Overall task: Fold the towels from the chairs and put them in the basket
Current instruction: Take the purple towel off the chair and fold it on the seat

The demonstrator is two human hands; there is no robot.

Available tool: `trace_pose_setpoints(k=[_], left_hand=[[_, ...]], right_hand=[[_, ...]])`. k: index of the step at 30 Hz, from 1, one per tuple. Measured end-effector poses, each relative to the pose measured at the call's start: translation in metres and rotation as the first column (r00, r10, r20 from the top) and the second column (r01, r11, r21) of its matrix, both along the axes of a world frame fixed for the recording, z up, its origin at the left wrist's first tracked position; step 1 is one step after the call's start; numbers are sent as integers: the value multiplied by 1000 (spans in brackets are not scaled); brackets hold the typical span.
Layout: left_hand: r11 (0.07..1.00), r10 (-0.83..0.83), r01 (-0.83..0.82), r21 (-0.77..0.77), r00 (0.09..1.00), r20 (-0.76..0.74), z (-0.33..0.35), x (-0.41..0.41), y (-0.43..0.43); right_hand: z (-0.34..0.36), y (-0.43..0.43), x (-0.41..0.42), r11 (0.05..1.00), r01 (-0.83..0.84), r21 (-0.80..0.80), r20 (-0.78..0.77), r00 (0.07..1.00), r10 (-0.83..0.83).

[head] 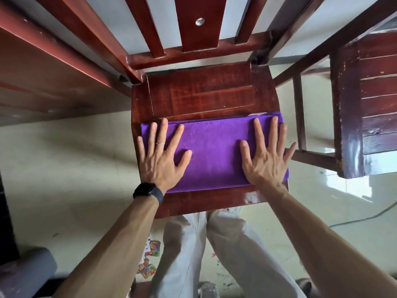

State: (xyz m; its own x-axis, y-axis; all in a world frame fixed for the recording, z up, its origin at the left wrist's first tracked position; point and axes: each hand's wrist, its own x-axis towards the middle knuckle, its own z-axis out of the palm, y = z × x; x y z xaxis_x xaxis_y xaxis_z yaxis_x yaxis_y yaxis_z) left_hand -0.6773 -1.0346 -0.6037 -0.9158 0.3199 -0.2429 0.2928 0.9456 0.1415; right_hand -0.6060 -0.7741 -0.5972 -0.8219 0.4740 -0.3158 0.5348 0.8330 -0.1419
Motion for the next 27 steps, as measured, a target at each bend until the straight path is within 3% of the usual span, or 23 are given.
trace_pose_setpoints(k=[5, 9, 14, 17, 19, 22, 24, 25, 27], left_hand=[[996, -88, 87, -21, 995, -51, 12, -21, -15], [993, -117, 119, 20, 988, -104, 26, -43, -23], [992, 121, -122, 20, 992, 45, 51, -38, -16], [928, 366, -369, -42, 887, 281, 62, -25, -20], [884, 448, -463, -71, 792, 416, 67, -10, -32], [749, 471, -662, -24, 506, 723, 71, 32, -43], [711, 402, -703, -29, 372, 836, 72, 63, -38], [732, 367, -680, -37, 349, 862, 71, 77, -33], [779, 369, -625, -51, 390, 844, 69, 100, -21]], right_hand=[[14, -5, -6, 1000, 26, -1, -19, 999, -26], [49, -34, 19, 987, 146, -64, -119, 981, -153], [61, -71, 24, 914, 287, -288, 133, 957, -258], [57, -65, 2, 935, 230, -269, 104, 972, -209], [53, -54, -15, 966, 89, -244, 86, 994, -70], [50, -34, -45, 958, -170, -231, 80, 978, 193], [50, -29, -56, 938, -264, -223, 55, 958, 282], [50, -32, -52, 944, -255, -208, 26, 964, 266], [56, -45, -24, 974, -73, -215, -73, 996, 59]])
